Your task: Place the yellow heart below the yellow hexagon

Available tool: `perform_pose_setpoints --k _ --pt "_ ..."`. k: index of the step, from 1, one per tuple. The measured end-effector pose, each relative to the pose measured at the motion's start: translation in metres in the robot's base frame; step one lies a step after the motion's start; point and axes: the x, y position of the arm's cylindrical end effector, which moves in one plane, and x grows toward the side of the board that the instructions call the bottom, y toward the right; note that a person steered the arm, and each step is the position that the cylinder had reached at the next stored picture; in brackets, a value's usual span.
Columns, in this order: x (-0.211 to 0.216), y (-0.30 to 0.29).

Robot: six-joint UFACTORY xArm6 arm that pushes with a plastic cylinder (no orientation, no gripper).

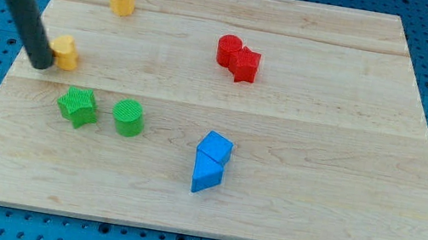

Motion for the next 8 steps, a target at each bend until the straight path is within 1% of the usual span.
perform_pose_setpoints --k 1,2,3,4,5,6,7,8 --pt "-0.005 0.051" --pt "-0.007 0.054" --pt "-0.005 0.031" --pt "-0.012 0.031" --pt "-0.033 0.028" --pt "-0.035 0.042" --pt "-0.035 0.08" --pt "-0.017 0.094"
